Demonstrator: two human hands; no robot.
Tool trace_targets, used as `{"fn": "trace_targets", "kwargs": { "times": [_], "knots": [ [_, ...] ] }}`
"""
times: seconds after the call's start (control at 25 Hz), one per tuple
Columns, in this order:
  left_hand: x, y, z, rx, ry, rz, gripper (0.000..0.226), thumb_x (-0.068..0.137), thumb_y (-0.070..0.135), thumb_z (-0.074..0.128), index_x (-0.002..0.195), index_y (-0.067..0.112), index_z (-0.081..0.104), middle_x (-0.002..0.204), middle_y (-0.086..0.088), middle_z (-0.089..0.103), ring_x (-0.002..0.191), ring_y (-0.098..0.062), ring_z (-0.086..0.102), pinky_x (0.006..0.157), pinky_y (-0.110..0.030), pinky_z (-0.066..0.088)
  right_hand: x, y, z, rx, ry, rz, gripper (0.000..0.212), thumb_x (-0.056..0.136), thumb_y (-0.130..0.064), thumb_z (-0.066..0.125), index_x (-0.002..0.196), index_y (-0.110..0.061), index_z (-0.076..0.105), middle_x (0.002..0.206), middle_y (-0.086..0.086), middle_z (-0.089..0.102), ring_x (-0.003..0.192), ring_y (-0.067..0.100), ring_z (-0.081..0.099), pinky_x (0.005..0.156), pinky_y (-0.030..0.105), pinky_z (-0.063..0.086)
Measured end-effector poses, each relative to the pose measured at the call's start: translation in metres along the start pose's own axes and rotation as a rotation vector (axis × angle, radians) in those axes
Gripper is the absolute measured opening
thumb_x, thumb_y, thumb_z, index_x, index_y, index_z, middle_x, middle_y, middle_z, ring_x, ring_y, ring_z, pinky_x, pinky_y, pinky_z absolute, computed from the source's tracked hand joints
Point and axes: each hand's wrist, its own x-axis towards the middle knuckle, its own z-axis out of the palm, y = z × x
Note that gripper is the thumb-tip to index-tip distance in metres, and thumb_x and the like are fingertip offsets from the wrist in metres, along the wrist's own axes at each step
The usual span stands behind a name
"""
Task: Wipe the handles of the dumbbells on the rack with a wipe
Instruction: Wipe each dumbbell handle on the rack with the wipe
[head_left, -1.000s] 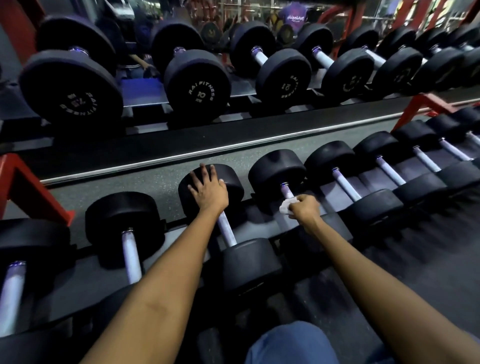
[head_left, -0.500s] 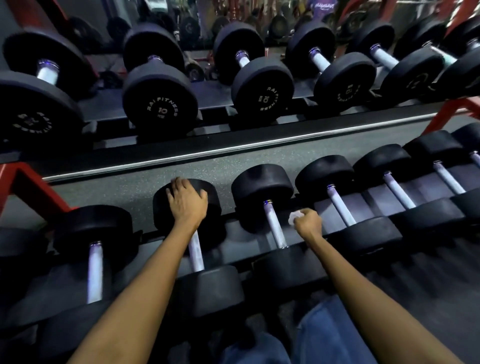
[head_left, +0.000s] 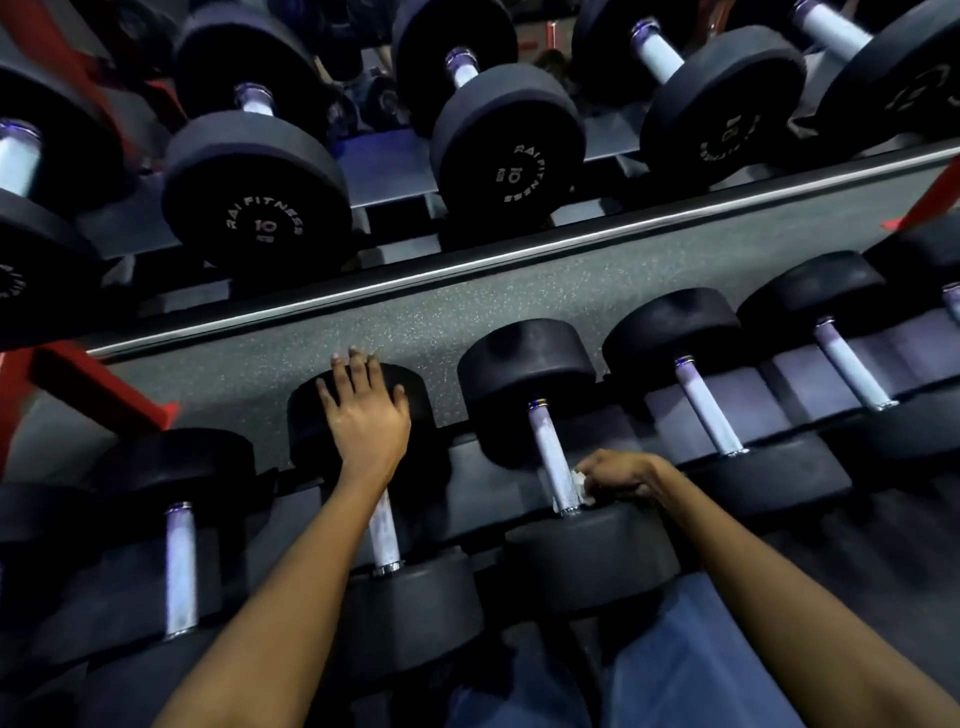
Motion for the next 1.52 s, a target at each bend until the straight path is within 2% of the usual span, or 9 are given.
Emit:
{"fn": "trace_targets", "kwargs": {
  "times": [0.08, 0.32, 0.52, 0.8, 0.96, 1.08, 1.16, 1.32, 1.52],
  "knots": [
    [-0.001, 0.002, 0.001, 0.013, -0.006, 0.002, 0.058, 0.091, 0.028, 0.056, 0.14, -0.002, 0.045, 0.15, -0.02, 0.038, 0.143, -0.038, 0.026, 0.112, -0.06, 0.02, -0.006, -0.001, -0.013, -0.168, -0.04, -0.061, 0.016, 0.087, 0.001, 0.046, 0.082, -0.013, 0.054, 0.07, -0.001, 0.052, 0.052, -0.001, 0.043, 0.038, 0.006, 0.032],
    [-0.002, 0.004, -0.005, 0.002, -0.01, -0.02, 0.06, 0.093, 0.031, 0.054, 0.142, -0.001, 0.041, 0.152, -0.019, 0.034, 0.145, -0.037, 0.022, 0.113, -0.059, 0.017, 0.009, -0.005, -0.001, -0.498, -0.057, -0.164, 0.027, 0.086, 0.0, 0.043, 0.067, -0.016, 0.053, 0.069, 0.002, 0.052, 0.042, -0.001, 0.043, 0.039, 0.01, 0.03],
    [0.001, 0.005, 0.001, -0.002, 0.047, -0.035, 0.059, 0.09, 0.033, 0.04, 0.138, -0.002, 0.046, 0.148, -0.021, 0.041, 0.142, -0.038, 0.028, 0.111, -0.06, 0.022, 0.018, -0.001, -0.011, -0.356, -0.105, -0.086, 0.024, 0.084, 0.001, 0.045, 0.071, -0.016, 0.055, 0.077, 0.002, 0.056, 0.07, 0.013, 0.05, 0.046, 0.015, 0.033],
    [-0.001, 0.006, 0.002, 0.015, 0.101, -0.04, 0.06, 0.089, 0.033, 0.035, 0.136, -0.001, 0.049, 0.148, -0.019, 0.042, 0.14, -0.038, 0.031, 0.11, -0.06, 0.025, 0.028, 0.003, -0.01, -0.516, -0.107, -0.166, 0.036, 0.087, -0.003, 0.045, 0.056, -0.02, 0.043, 0.072, 0.002, 0.058, 0.066, 0.012, 0.049, 0.05, 0.016, 0.032],
    [0.0, 0.006, 0.001, 0.008, 0.089, -0.036, 0.061, 0.09, 0.034, 0.031, 0.137, -0.001, 0.047, 0.149, -0.019, 0.04, 0.142, -0.038, 0.029, 0.111, -0.06, 0.023, 0.022, 0.004, -0.006, -0.497, -0.055, -0.162, 0.038, 0.084, -0.028, 0.068, 0.056, -0.017, 0.044, 0.06, -0.002, 0.047, 0.052, 0.006, 0.038, 0.047, 0.02, 0.028],
    [0.001, 0.006, 0.002, -0.002, 0.086, -0.043, 0.061, 0.09, 0.034, 0.032, 0.137, -0.001, 0.048, 0.15, -0.019, 0.039, 0.141, -0.038, 0.03, 0.111, -0.06, 0.023, 0.011, -0.014, 0.016, -0.554, 0.149, -0.103, 0.013, 0.092, -0.014, 0.055, 0.092, -0.003, 0.062, 0.095, 0.012, 0.063, 0.087, 0.021, 0.062, 0.072, 0.025, 0.047],
    [0.0, 0.006, 0.002, -0.002, 0.092, -0.044, 0.061, 0.09, 0.034, 0.032, 0.137, -0.001, 0.048, 0.149, -0.019, 0.04, 0.141, -0.039, 0.031, 0.111, -0.06, 0.023, 0.004, -0.043, 0.034, -0.628, 0.218, -0.128, 0.03, 0.094, -0.003, 0.041, 0.121, 0.002, 0.055, 0.122, 0.019, 0.057, 0.114, 0.031, 0.056, 0.091, 0.035, 0.045],
    [0.002, 0.006, -0.001, -0.006, 0.068, -0.038, 0.059, 0.089, 0.033, 0.037, 0.135, -0.001, 0.05, 0.147, -0.021, 0.042, 0.14, -0.039, 0.031, 0.111, -0.06, 0.022, 0.016, -0.08, 0.037, -0.714, 0.052, -0.379, 0.029, 0.091, -0.003, 0.047, 0.117, -0.002, 0.061, 0.118, 0.024, 0.058, 0.11, 0.038, 0.057, 0.088, 0.038, 0.046],
    [-0.001, 0.004, -0.001, 0.01, 0.026, -0.028, 0.058, 0.091, 0.032, 0.039, 0.137, -0.001, 0.048, 0.148, -0.021, 0.04, 0.141, -0.039, 0.029, 0.112, -0.059, 0.021, 0.015, -0.052, 0.031, -0.72, -0.109, -0.189, 0.029, 0.095, -0.012, 0.045, 0.116, 0.003, 0.059, 0.119, 0.023, 0.059, 0.109, 0.036, 0.058, 0.087, 0.042, 0.045]
  ]
}}
